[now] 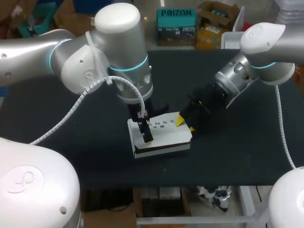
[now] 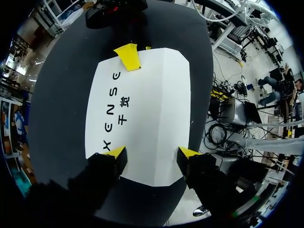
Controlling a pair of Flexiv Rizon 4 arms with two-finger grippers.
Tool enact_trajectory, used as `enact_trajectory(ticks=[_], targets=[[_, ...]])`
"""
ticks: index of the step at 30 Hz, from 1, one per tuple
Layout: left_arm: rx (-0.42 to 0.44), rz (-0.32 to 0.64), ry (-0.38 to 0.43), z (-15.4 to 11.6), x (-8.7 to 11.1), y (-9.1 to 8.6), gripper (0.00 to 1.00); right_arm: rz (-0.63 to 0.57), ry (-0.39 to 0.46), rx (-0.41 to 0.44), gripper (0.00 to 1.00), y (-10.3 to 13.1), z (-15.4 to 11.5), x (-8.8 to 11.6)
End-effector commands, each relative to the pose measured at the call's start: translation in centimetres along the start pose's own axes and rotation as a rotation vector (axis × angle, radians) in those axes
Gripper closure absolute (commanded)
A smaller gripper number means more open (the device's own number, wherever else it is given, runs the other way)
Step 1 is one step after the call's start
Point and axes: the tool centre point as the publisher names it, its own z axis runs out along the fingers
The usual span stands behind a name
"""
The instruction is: Assemble the packaging by folding the flat box into shape, placing the metal phone stand inside, and closing the box properly
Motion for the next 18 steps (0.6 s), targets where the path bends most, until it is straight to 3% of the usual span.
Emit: enact_trajectory(ticks=[1,12,18], targets=[[-0.023,-0.007,-0.006,0.2,-0.2,-0.4,0.35,0.000,-0.001,0.005,0.55,0.3,0.1,0.0],[-0.012,0.001,-0.044,0.7,0.7,-0.2,0.33,0.000,-0.001,0.005,0.55,0.3,0.1,0.0],[-0.008,-0.011,-0.076,0.9,0.6,-0.3,0.36,0.000,-0.001,0.005,0.55,0.3,0.1,0.0]])
